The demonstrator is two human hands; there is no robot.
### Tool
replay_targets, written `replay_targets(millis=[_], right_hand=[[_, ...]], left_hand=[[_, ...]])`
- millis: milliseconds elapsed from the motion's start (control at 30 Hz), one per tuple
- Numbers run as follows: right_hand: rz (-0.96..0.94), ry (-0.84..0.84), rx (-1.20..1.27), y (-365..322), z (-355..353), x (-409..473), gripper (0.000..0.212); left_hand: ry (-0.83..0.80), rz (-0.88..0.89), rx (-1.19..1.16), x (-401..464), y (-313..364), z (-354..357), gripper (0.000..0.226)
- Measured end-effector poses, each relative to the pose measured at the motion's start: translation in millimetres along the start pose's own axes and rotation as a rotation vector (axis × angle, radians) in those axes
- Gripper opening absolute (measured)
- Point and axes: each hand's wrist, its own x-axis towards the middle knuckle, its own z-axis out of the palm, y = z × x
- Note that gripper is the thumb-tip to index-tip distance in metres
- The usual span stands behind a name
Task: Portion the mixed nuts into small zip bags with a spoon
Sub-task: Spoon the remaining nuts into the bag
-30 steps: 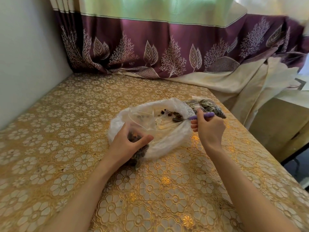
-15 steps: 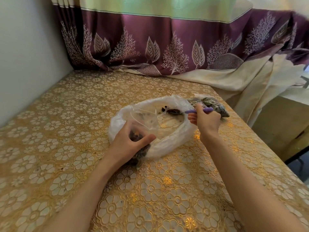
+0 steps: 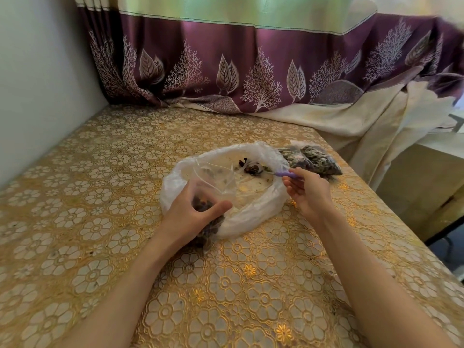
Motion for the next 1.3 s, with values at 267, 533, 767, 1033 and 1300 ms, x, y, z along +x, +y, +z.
replay_targets(millis=[267,533,767,1033,1300], right_hand=[[-0.081,-0.060,-0.130,-1.4,1.6,-8.2,0.027],[-0.064,-0.194,-0.170,4.2,18.1,-15.0,0.038],[0.071,-0.248,0.010,6.7,15.1,-15.2,0.041],[-0.112,-0.336,0.065,-34.3,8.2,-24.7,0.025],[-0.276,-0.580,-0.087,-58.0,15.2,-57.9,0.025]], left_hand=[[-0.003,-0.014,0.021,1.1,-1.6,-0.1,0.055],[0.008,-0.020,-0.021,1.5,-5.0,1.1,0.051],[0.021,-0.015,-0.019,1.5,-5.5,1.7,0.051],[0.037,-0.052,-0.005,2.4,-7.8,1.4,0.052],[0.048,-0.083,-0.003,4.4,-9.6,1.3,0.061]])
